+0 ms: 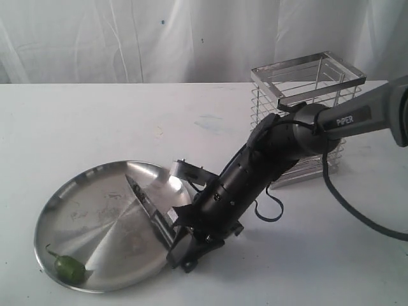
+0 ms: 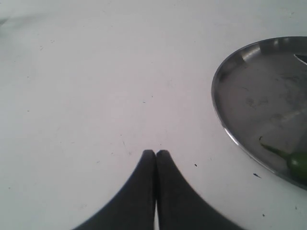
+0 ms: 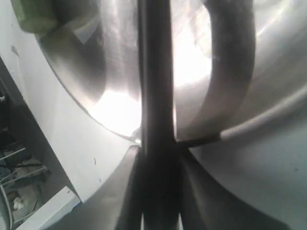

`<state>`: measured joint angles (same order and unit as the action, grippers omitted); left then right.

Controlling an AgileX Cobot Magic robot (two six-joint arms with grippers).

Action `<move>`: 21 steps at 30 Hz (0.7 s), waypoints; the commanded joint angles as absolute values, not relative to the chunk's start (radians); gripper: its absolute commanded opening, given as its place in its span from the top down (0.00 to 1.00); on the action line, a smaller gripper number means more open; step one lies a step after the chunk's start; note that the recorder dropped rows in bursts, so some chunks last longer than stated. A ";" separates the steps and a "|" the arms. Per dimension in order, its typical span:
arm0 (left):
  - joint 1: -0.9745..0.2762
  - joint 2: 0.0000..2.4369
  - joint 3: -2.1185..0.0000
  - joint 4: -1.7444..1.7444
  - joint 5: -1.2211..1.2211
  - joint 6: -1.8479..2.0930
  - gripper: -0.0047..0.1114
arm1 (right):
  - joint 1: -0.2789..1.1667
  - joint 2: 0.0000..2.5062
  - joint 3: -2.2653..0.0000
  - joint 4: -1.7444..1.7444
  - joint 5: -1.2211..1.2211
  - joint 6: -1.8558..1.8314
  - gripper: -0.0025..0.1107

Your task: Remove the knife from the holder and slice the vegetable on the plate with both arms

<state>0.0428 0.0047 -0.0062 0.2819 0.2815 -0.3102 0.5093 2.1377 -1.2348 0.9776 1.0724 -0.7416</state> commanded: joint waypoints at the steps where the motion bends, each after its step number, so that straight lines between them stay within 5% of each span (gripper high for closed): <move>1: 0.034 0.000 0.000 0.284 0.281 -0.310 0.96 | 0.510 2.065 -1.231 0.950 1.027 -0.690 0.98; 21: 0.034 0.000 0.000 0.284 0.281 -0.310 0.96 | 0.702 1.854 -1.231 0.679 0.600 -0.251 0.98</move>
